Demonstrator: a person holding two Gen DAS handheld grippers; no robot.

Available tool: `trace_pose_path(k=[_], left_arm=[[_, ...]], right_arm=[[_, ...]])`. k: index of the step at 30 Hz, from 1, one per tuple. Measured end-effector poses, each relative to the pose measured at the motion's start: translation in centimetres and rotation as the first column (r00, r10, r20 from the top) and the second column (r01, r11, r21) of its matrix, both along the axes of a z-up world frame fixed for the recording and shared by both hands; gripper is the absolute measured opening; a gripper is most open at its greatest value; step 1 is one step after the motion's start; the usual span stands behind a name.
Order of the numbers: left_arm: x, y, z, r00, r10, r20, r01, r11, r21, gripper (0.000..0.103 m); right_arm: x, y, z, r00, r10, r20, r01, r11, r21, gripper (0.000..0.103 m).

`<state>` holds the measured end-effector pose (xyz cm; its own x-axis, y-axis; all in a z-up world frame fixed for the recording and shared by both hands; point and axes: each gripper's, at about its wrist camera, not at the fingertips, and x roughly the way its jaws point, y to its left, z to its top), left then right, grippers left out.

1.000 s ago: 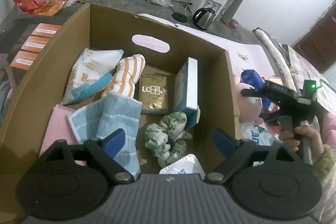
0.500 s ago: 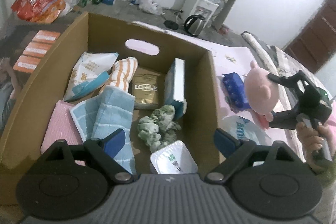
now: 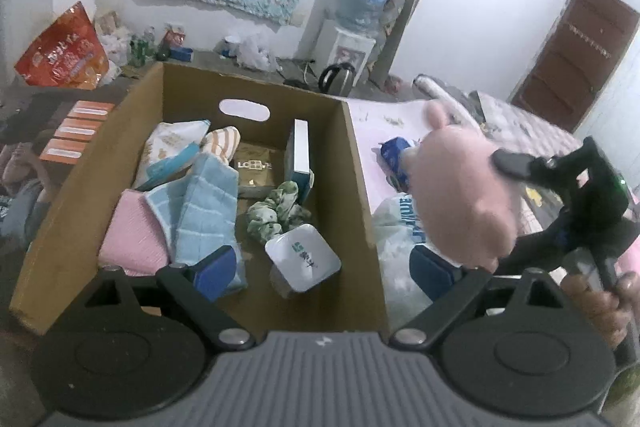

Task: Organize soft objects
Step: 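Carry the plush doll toward the cardboard box with the right tool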

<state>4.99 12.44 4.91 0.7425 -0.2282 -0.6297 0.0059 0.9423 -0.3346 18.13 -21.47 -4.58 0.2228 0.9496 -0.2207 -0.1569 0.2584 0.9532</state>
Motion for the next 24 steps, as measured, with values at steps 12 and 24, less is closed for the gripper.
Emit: trace_pose_path(k=[12, 24], left_arm=[[-7.5, 5.9, 0.5, 0.962, 0.258, 0.083, -0.258, 0.966, -0.014, 0.096], [-13.2, 12.9, -3.3, 0.850, 0.526, 0.007, -0.525, 0.849, -0.060, 0.096]], right_arm=[[-2.0, 10.3, 2.4, 0.970, 0.234, 0.073, -0.226, 0.969, -0.102, 0.085], [0.1, 23.8, -1.6, 0.921, 0.390, -0.008, -0.346, 0.808, -0.477, 0.086]])
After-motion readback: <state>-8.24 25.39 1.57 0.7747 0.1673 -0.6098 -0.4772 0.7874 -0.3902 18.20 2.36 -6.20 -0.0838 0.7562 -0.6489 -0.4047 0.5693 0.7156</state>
